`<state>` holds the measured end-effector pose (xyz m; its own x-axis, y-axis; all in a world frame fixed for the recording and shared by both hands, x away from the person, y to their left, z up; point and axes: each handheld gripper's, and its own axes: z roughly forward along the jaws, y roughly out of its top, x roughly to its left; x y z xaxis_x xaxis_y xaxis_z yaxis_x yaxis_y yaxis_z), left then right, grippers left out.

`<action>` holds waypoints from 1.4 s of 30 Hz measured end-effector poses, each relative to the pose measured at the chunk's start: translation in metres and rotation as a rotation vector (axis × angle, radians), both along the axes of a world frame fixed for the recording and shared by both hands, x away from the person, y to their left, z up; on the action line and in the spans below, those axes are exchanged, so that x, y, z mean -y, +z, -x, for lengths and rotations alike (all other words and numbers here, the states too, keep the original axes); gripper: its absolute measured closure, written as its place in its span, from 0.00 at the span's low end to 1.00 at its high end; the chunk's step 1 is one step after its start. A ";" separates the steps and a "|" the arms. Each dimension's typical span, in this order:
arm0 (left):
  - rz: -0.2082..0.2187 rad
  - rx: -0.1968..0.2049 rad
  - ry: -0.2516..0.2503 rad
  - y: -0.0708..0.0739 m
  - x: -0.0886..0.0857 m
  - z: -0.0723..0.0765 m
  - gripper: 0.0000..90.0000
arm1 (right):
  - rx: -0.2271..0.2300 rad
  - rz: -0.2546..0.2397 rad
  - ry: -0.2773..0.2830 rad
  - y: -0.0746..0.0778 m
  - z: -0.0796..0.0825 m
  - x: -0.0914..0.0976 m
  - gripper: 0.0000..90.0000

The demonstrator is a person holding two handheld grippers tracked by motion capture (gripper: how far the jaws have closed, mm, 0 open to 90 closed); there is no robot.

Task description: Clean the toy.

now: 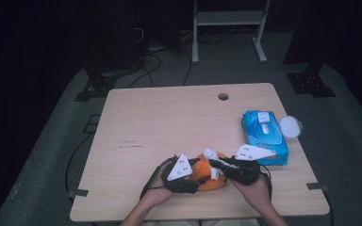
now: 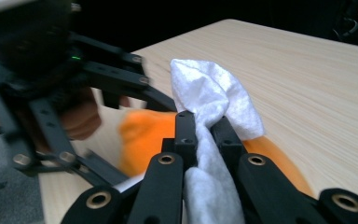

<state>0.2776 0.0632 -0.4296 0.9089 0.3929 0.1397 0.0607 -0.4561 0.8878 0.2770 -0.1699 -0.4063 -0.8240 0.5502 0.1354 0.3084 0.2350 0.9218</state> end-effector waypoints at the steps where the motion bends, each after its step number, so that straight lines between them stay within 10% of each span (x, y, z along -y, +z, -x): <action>1: 0.005 0.002 -0.004 0.000 0.001 0.001 0.41 | -0.002 -0.018 0.035 0.001 0.003 -0.005 0.92; 8: -0.020 -0.011 0.008 -0.002 -0.007 -0.001 0.41 | 0.021 0.040 0.029 -0.001 0.002 -0.011 0.92; 15: 0.059 -0.116 0.026 0.007 -0.011 -0.009 0.24 | -0.004 0.032 -0.006 -0.008 -0.001 -0.003 0.92; 21: 0.016 -0.084 0.040 0.001 -0.018 -0.011 0.39 | -0.006 0.035 -0.047 -0.008 -0.006 0.007 0.92; 29: 0.052 -0.111 0.061 0.012 -0.018 -0.014 0.26 | -0.018 0.015 -0.048 -0.012 -0.004 0.007 0.92; 42: 0.032 -0.125 0.087 -0.001 -0.032 -0.020 0.39 | -0.023 0.031 -0.101 -0.016 -0.008 0.017 0.92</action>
